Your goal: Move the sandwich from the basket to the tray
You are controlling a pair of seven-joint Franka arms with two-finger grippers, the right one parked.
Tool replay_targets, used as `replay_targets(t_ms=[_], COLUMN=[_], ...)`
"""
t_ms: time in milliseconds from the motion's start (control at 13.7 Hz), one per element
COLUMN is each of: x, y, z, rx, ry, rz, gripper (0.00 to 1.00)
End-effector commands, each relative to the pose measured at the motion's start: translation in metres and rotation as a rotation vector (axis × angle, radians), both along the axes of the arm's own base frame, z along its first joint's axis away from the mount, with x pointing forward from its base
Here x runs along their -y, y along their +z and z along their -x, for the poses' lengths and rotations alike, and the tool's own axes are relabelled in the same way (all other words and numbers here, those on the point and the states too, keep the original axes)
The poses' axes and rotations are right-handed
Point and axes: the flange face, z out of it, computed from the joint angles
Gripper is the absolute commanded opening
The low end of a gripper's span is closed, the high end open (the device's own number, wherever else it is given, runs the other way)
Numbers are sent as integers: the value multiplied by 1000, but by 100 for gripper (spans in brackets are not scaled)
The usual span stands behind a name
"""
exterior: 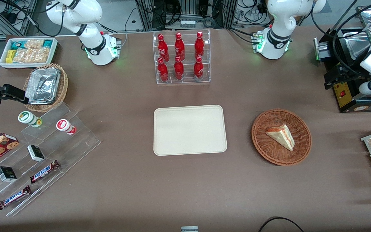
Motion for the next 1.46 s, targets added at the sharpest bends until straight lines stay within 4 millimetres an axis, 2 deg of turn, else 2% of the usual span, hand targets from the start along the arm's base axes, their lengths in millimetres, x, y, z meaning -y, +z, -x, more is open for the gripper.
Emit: replay_targets(t_ms=[0,73,146,293,512,659,805,951,1171,1390], x=[-4,-7,-5,1,8,12,13,9,8,17], y=[3,2,-8,-40,-113,-168,-222,-260,-298,-334], z=[-1,-3,-8,-22,-27,-28,-20,-4,6,15], rx=[1,7,-7,-36,-32,20,82,127,158,165], ry=[-9,-2,-2,14,125,289,443,588,756,790], rz=[-6,-2,8,10,1,2,17,40,93,105], gripper=[100,100,100,100,100,100,100,100,100,100])
